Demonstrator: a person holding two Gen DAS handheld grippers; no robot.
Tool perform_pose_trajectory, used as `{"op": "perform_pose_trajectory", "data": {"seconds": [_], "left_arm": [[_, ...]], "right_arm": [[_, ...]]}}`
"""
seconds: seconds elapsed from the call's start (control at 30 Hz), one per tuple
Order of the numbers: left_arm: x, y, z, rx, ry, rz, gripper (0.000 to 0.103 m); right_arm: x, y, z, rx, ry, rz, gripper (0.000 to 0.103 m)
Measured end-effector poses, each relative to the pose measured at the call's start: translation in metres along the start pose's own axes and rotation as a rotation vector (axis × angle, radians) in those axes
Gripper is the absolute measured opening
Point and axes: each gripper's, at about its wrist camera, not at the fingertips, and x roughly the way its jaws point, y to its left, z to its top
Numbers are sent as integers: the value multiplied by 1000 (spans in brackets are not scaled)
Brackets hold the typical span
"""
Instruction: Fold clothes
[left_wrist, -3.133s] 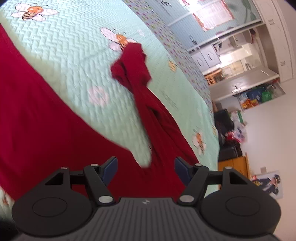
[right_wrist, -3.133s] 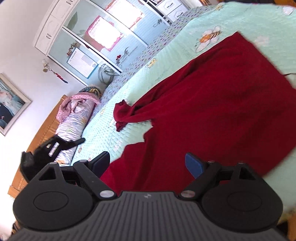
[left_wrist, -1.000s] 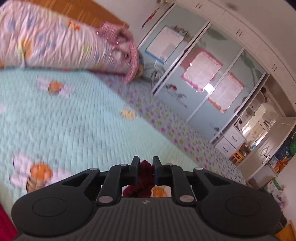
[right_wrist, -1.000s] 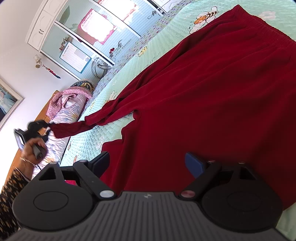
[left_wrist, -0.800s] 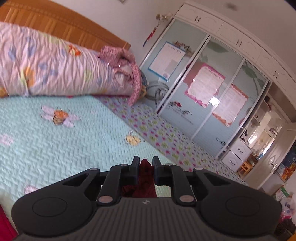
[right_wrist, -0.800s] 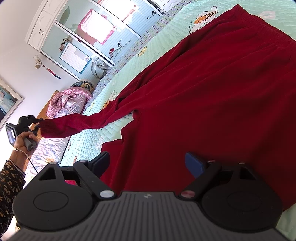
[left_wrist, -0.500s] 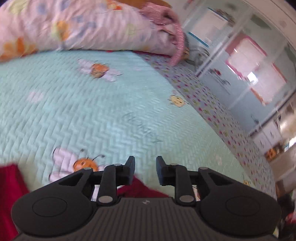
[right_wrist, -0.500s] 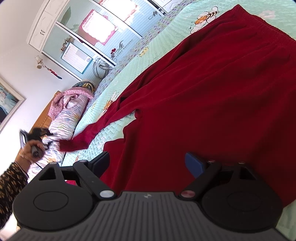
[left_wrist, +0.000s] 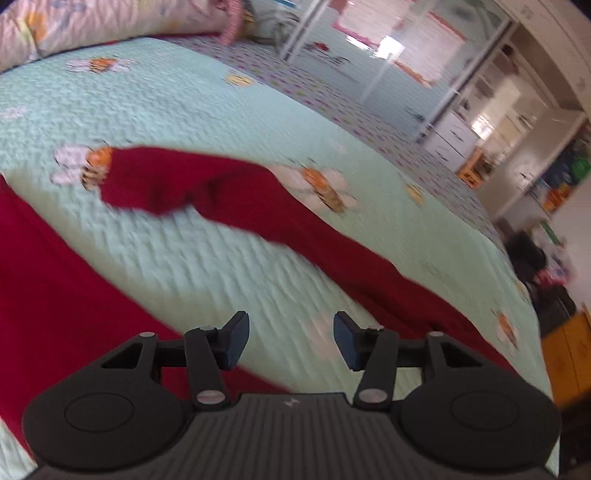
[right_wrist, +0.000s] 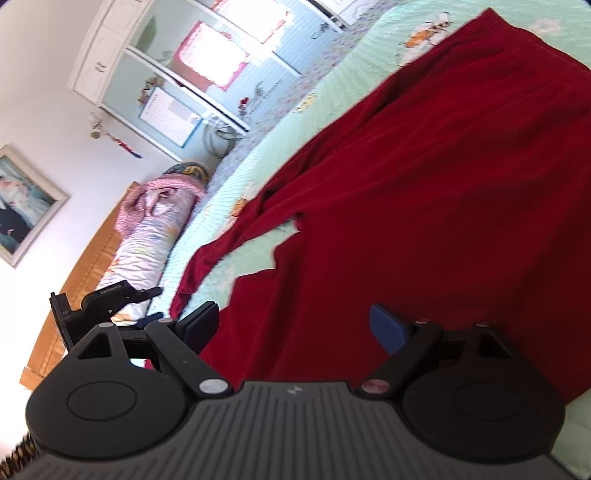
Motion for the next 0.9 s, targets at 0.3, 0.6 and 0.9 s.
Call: {"op": "perform_pose_trajectory", "data": {"seconds": [0.3, 0.6, 0.9], "left_arm": [[-28, -99, -50, 169, 65, -231, 56], [-117, -187, -83, 410, 111, -589, 67], [-109, -191, -124, 510, 274, -284, 74]], "right_arm": [[-52, 13, 20, -26, -122, 35, 89], [-117, 4, 32, 5, -302, -36, 90], [-98, 32, 24, -27, -158, 67, 90]]}}
